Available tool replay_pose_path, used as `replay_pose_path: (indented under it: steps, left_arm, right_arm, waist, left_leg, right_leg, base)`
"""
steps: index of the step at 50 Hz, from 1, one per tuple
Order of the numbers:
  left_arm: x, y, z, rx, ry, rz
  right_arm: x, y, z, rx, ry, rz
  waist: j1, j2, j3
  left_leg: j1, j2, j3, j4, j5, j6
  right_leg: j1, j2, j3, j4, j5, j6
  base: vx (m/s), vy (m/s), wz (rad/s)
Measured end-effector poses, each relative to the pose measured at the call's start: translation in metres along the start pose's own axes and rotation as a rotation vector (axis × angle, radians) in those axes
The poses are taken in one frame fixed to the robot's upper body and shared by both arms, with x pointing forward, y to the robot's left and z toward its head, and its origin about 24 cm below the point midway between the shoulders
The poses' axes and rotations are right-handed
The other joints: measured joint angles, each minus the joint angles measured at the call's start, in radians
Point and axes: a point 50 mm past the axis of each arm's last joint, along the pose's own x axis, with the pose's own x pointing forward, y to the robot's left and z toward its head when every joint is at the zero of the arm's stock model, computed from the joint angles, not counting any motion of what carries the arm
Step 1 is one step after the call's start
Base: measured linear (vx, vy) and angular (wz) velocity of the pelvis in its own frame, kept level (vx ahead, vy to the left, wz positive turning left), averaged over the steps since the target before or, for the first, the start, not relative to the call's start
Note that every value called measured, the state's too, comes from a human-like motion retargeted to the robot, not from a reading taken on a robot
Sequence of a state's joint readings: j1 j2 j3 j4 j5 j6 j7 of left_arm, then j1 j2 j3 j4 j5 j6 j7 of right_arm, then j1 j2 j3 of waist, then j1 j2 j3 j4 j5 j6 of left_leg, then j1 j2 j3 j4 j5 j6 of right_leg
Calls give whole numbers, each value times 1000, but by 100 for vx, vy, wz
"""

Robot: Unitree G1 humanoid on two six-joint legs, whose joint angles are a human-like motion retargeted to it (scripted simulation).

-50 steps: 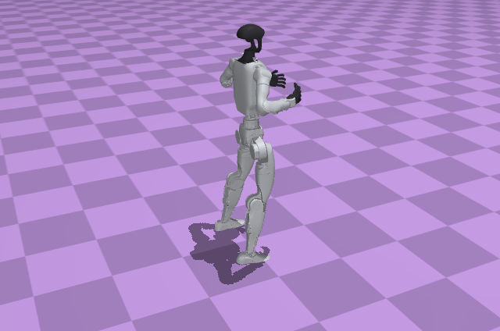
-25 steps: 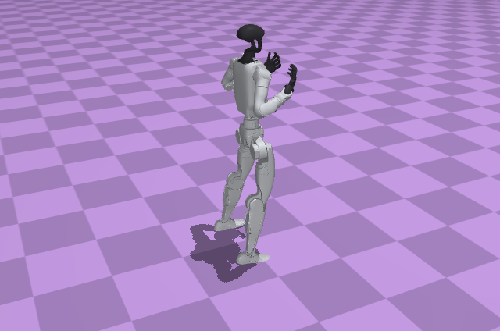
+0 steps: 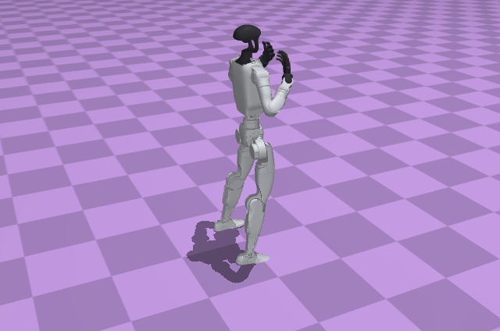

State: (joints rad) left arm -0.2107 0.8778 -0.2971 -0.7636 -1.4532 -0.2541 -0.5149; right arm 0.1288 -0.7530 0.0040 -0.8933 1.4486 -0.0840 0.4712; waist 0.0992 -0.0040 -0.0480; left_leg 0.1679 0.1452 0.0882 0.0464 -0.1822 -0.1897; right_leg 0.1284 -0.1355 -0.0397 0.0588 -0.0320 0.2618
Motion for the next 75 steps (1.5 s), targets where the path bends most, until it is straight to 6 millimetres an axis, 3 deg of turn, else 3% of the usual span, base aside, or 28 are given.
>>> replay_pose_path:
  steps: [7, 15, 21, 25, 30, 33, 38, 46, 49, 53, 57, 68, 75]
  left_arm:
    - [-7, -8, 12, 149, 34, 49]
    - [-3, -5, 21, 194, 17, 49]
    - [-15, -7, 21, 86, 35, 45]
    - [-27, -15, 27, 125, 127, 77]
    - [-32, -21, 36, 202, 182, 130]
    - [-36, -18, 31, 144, 178, 158]
    - [-56, -5, 7, 39, 209, 274]
    - [-106, 0, -27, 209, 562, 526]
    - [-107, -2, -30, 258, 578, 553]
    - [-97, 1, -27, 326, 555, 529]
    - [-97, 6, -32, 292, 584, 500]
    - [-133, 4, -55, 243, 893, 480]
    - [-132, 2, -61, 256, 840, 518]
  right_arm:
    - [-2, 5, 9, -111, 42, -17]
    - [6, 4, 14, -138, 21, 11]
    - [-8, -1, 11, -36, 47, -54]
    - [-20, 6, 20, -107, 145, -90]
    - [-20, 14, 35, -219, 223, -93]
    - [-18, 11, 33, -196, 221, -80]
    - [-27, -6, 13, -124, 258, -149]
    - [-76, -28, -11, -375, 679, -353]
    - [-84, -27, -13, -417, 755, -367]
    - [-79, -25, -13, -434, 733, -355]
    - [-79, -30, -16, -404, 737, -340]
    - [-112, -35, -33, -454, 1047, -307]
    - [-115, -35, -39, -422, 940, -389]
  waist:
    - [-11, 2, 0]
    - [-23, 1, -7]
    - [-31, 3, -15]
    - [-30, 12, -23]
    - [-28, 24, -32]
    - [-30, 26, -35]
    - [-31, 21, -33]
    - [-23, 20, -18]
    - [-17, 20, -13]
    - [-11, 17, -14]
    - [-9, 13, -17]
    - [-3, 15, -1]
    - [-3, 12, 10]
  left_leg:
    - [-12, -1, -3, -2, 4, 0]
    - [-19, -5, -12, -3, 7, 2]
    - [-24, -6, -17, -3, 5, 1]
    - [-32, 1, -15, 0, 5, -4]
    - [-37, 10, -12, 2, 4, -11]
    - [-32, 10, -10, 3, 2, -10]
    - [-19, 5, -10, 4, -2, -2]
    - [-12, 2, -12, 4, -5, 4]
    - [-13, 2, -14, 4, -4, 3]
    - [-16, 1, -18, 4, -3, 3]
    - [-18, -2, -22, 3, -1, 4]
    - [-20, 1, -22, 5, 1, 4]
    - [-24, 0, -19, 4, 3, 3]
  right_leg:
    - [-10, -1, -4, -1, 3, 0]
    - [-11, -6, -14, -1, 2, 0]
    - [-12, -8, -19, -2, -1, 0]
    - [-20, 0, -19, -2, 1, 0]
    - [-26, 9, -17, -2, 3, 0]
    - [-22, 9, -16, -1, 0, 0]
    - [-10, 3, -16, 2, -8, 0]
    - [-4, -1, -19, 9, -16, 0]
    - [-4, -1, -22, 10, -17, 0]
    - [-5, -2, -25, 10, -17, 0]
    - [-4, -5, -29, 10, -17, 0]
    - [-6, -2, -29, 11, -15, 0]
    - [-12, -3, -24, 12, -13, 0]
  base:
    - [0, 0, 0]
    - [0, 0, 0]
    - [0, 0, 0]
    - [0, 0, 0]
    - [0, 0, 0]
    - [0, 0, 0]
    - [0, 0, 0]
    - [0, 0, 0]
    - [0, 0, 0]
    - [0, 0, 0]
    - [0, 0, 0]
    - [0, 0, 0]
    - [0, 0, 0]
